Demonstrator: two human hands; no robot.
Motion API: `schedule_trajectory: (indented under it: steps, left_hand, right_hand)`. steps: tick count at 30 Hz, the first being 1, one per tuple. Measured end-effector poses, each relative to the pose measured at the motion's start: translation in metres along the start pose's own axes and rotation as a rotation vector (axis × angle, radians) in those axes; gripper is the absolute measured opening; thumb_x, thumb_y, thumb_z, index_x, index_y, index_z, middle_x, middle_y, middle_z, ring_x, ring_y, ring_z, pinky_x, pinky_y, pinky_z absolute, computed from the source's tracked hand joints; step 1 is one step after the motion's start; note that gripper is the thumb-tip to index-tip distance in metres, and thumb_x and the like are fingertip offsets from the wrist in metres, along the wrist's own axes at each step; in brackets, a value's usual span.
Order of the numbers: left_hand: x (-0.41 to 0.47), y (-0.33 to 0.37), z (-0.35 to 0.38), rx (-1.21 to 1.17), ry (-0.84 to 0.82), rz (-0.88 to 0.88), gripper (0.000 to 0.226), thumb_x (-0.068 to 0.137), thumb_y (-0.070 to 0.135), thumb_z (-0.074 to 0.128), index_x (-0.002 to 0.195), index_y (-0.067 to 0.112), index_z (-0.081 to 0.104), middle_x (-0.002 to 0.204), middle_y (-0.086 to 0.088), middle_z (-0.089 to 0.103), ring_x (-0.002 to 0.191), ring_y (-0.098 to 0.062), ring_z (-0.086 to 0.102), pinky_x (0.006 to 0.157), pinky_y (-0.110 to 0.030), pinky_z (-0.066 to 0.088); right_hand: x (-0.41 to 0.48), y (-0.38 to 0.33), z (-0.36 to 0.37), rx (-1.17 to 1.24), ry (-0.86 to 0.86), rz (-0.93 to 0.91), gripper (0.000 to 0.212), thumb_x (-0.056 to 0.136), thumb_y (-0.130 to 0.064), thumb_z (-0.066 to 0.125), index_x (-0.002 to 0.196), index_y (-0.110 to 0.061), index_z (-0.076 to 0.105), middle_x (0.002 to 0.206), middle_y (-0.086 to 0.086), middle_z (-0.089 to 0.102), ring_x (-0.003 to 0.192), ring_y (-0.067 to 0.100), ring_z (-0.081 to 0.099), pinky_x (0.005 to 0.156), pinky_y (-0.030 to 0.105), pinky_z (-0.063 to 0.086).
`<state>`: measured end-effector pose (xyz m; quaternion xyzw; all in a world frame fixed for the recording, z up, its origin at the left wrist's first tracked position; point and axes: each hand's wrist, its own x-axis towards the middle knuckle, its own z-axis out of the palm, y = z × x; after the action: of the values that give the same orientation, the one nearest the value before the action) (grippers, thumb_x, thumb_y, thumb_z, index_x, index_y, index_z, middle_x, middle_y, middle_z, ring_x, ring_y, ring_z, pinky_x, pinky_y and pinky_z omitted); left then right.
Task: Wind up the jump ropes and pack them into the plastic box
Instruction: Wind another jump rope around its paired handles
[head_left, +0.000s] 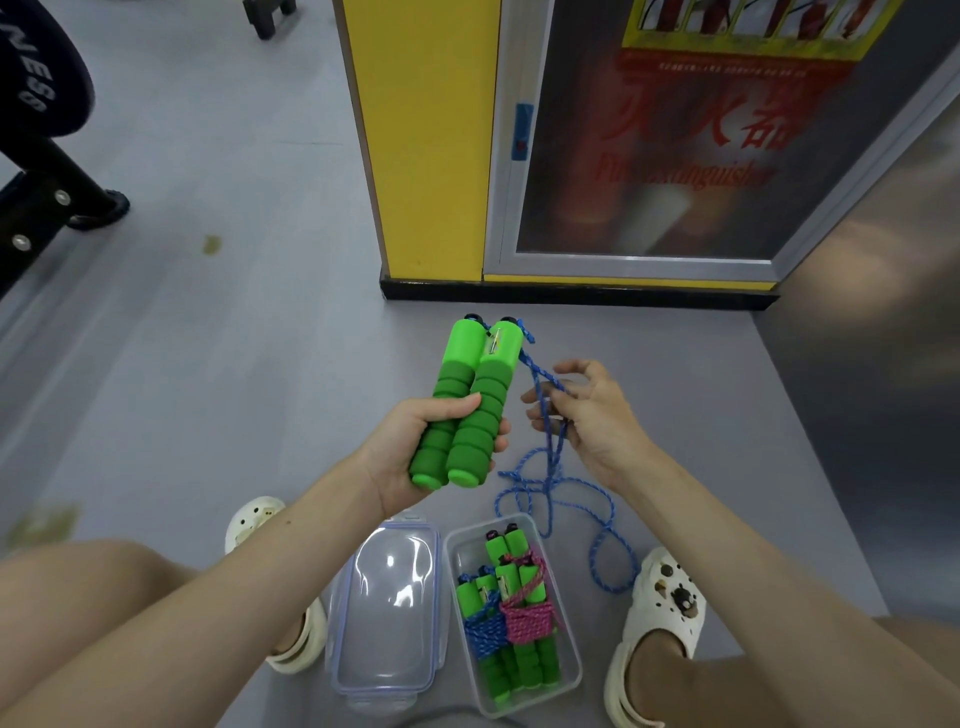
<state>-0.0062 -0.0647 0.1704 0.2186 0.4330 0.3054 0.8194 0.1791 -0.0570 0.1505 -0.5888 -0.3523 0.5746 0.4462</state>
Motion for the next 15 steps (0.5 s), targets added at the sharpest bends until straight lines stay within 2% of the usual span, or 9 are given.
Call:
schedule_trajectory:
  steps: [3,5,9,12,15]
  left_hand:
    - [-0.0007,0.0002,0.0014,-0.006,0.005,-0.001,0.038,0.074,0.015,0.059,0.108,0.0,0.06,0.081,-0.014,0.069,0.064,-0.021,0.067,0.056,-0.028,0.055]
    - [-0.0012,0.0005,0.0014,-0.007,0.005,-0.004,0.038,0.074,0.015,0.058,0.109,0.0,0.059,0.081,-0.014,0.069,0.064,-0.021,0.067,0.056,-0.028,0.055]
    - [-0.0006,0.0007,0.0006,-0.011,0.01,-0.002,0.038,0.074,0.015,0.059,0.109,0.0,0.059,0.082,-0.014,0.069,0.065,-0.021,0.067,0.057,-0.028,0.055]
    - [0.0007,-0.0005,0.0002,-0.017,0.015,0.006,0.034,0.076,0.014,0.058,0.107,0.0,0.06,0.082,-0.015,0.069,0.065,-0.021,0.067,0.057,-0.029,0.055]
    - [0.0023,-0.0023,0.001,-0.028,0.032,0.028,0.022,0.087,0.011,0.054,0.105,0.0,0.06,0.081,-0.015,0.07,0.065,-0.021,0.068,0.057,-0.028,0.056]
  right_hand:
    - [0.0001,0.0025,-0.0016,-0.02,0.042,-0.002,0.024,0.091,0.014,0.043,0.084,-0.009,0.044,0.082,0.016,0.06,0.053,0.015,0.064,0.048,0.021,0.05]
    - [0.0003,0.0053,-0.0039,-0.078,0.063,0.011,0.022,0.088,0.015,0.049,0.078,-0.005,0.051,0.079,0.016,0.06,0.051,0.014,0.066,0.047,0.02,0.051]
    - [-0.0006,0.0069,-0.0037,-0.216,0.046,0.017,0.003,0.088,-0.006,0.063,0.087,-0.004,0.065,0.075,0.011,0.064,0.048,0.01,0.061,0.047,0.019,0.049]
    - [-0.0018,0.0053,-0.0018,-0.345,-0.002,0.021,0.011,0.088,-0.022,0.065,0.086,-0.011,0.066,0.076,0.008,0.064,0.049,0.008,0.052,0.047,0.019,0.042]
    - [-0.003,0.005,0.0008,-0.418,-0.059,0.032,0.016,0.088,-0.015,0.065,0.101,-0.008,0.059,0.081,0.004,0.069,0.054,0.009,0.053,0.048,0.018,0.041]
